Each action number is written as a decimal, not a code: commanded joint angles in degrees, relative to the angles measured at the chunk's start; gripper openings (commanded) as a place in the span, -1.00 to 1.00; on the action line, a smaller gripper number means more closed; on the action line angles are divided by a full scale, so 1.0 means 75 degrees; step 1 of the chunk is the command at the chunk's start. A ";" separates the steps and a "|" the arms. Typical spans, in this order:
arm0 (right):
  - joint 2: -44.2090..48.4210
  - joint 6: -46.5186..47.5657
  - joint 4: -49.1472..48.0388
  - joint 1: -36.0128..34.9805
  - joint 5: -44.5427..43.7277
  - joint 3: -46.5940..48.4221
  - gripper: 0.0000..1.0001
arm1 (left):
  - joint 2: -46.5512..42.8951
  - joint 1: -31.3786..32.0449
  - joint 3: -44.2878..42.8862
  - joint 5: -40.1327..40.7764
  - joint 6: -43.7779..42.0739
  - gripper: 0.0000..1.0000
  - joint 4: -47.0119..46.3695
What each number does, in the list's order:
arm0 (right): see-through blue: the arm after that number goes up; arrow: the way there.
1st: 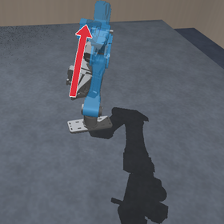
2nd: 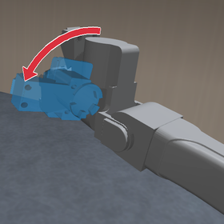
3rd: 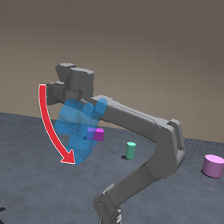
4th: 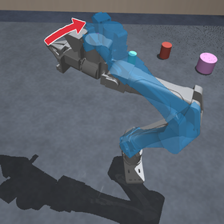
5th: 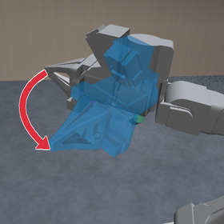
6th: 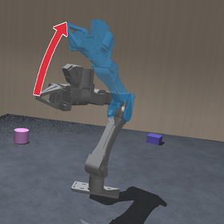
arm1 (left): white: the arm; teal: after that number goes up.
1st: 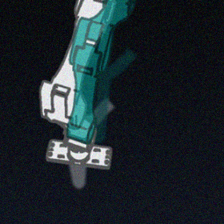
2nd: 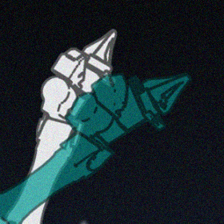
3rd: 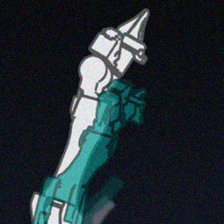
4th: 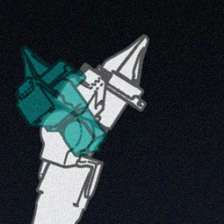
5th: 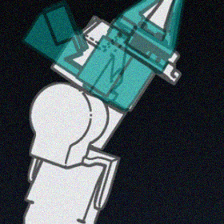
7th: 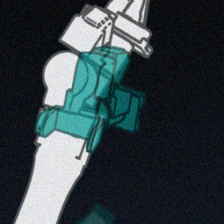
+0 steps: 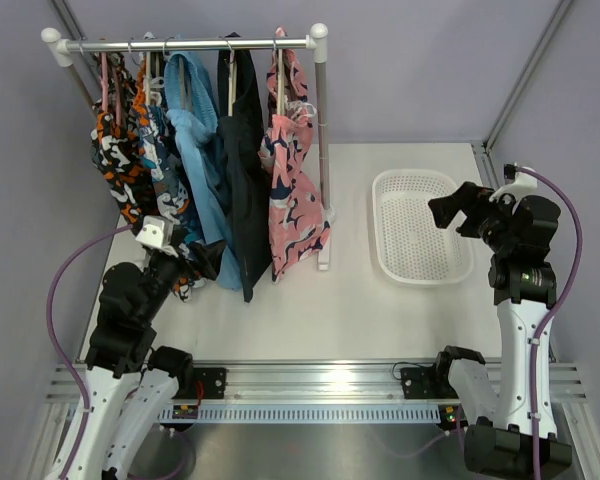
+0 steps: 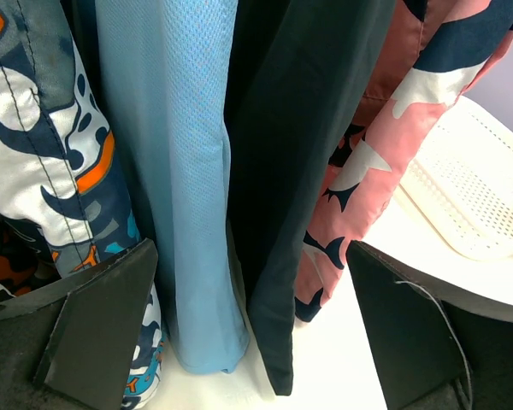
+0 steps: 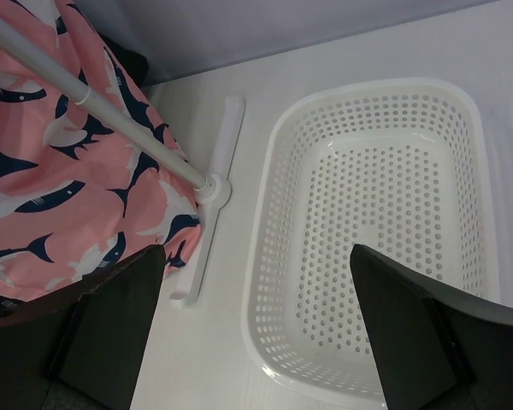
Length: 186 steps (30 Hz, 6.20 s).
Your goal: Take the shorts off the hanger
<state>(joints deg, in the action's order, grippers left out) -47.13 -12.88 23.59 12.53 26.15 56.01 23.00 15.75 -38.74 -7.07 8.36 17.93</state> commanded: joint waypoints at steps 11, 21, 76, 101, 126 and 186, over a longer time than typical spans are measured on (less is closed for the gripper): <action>0.0203 0.3486 0.0755 0.0028 0.3309 -0.0062 0.99 | -0.0348 0.0033 -0.0306 -0.0192 0.0771 0.98 -0.0422; -0.0020 0.3277 0.0885 -0.0042 0.3193 0.0079 0.99 | 0.2423 0.0045 -0.4687 -0.1037 0.2670 0.98 0.1557; -0.0137 0.3241 0.0885 -0.0886 0.2080 0.0161 0.99 | 1.0902 0.3010 -1.2062 0.5923 -0.0365 0.47 0.0726; -0.0149 0.3277 0.0897 -0.0980 0.2056 0.0173 0.99 | 1.0562 0.1979 -1.1721 0.3112 0.0854 0.10 0.1441; -0.0173 0.3288 0.0944 -0.1003 0.2103 0.0196 0.99 | 0.9285 0.1861 -1.0596 0.2080 0.0643 -1.00 0.0317; -0.0218 0.9755 0.5138 -0.1039 0.6485 0.3204 0.98 | 0.3765 0.1966 -0.5253 -0.3099 -0.0447 -1.00 0.2648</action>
<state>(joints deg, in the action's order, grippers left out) -47.40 47.46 54.11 5.13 69.76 73.12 52.36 30.02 -79.57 -21.17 6.83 40.82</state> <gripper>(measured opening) 0.984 0.057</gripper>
